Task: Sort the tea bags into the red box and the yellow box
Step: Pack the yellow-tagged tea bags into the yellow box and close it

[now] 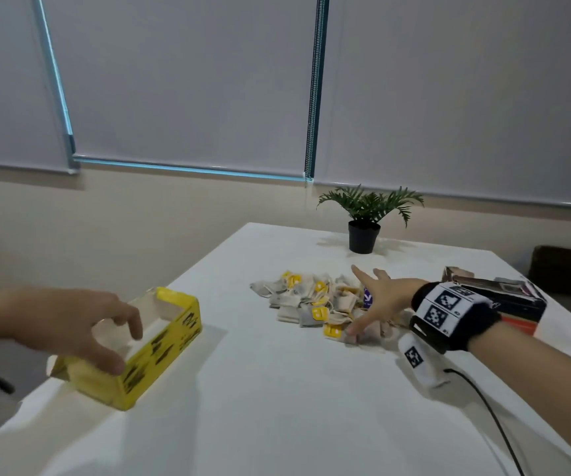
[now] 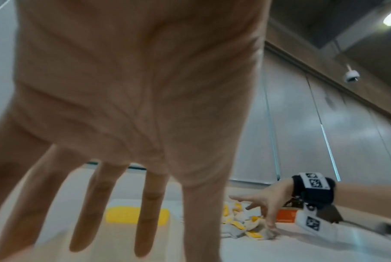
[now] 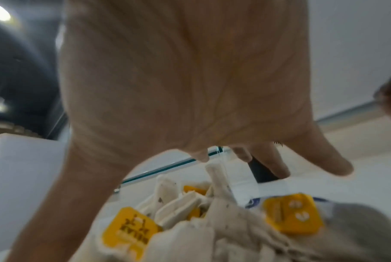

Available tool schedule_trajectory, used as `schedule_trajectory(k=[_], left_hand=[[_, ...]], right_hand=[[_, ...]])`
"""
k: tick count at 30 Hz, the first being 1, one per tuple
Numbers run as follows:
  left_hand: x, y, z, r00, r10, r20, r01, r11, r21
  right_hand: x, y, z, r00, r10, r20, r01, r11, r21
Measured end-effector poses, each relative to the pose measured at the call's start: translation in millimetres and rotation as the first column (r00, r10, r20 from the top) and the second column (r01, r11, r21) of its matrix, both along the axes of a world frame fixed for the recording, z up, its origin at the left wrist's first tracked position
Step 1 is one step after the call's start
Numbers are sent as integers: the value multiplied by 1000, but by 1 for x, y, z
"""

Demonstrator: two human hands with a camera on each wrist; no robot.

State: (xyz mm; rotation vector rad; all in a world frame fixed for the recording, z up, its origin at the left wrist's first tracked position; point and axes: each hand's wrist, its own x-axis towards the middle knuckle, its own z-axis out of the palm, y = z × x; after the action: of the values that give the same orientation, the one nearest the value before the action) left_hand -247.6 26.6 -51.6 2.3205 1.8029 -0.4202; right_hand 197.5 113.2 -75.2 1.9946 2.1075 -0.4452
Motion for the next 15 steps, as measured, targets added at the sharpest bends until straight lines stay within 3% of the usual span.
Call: schedule_trajectory(k=[3, 5, 8, 11, 13, 15], left_hand=[[14, -7, -8, 988, -108, 114, 104, 994, 41], [32, -19, -6, 974, -188, 126, 180, 981, 78], [68, -41, -5, 938, -297, 180, 288, 955, 72], [109, -67, 0, 868, -444, 224, 434, 896, 94], [138, -81, 2, 792, -550, 263, 542, 833, 110], [163, -91, 3, 718, -631, 294, 623, 771, 132]], right_hand=[[1, -14, 8, 991, 47, -124, -36, 995, 91], [0, -34, 17, 951, 147, -272, -93, 975, 202], [-1, -70, 23, 907, 227, -354, -131, 953, 274], [-3, -104, 18, 842, 89, -532, -45, 994, 96], [-3, -125, 11, 733, -99, -674, 29, 993, -114], [6, -141, 5, 633, -222, -742, 86, 972, -217]])
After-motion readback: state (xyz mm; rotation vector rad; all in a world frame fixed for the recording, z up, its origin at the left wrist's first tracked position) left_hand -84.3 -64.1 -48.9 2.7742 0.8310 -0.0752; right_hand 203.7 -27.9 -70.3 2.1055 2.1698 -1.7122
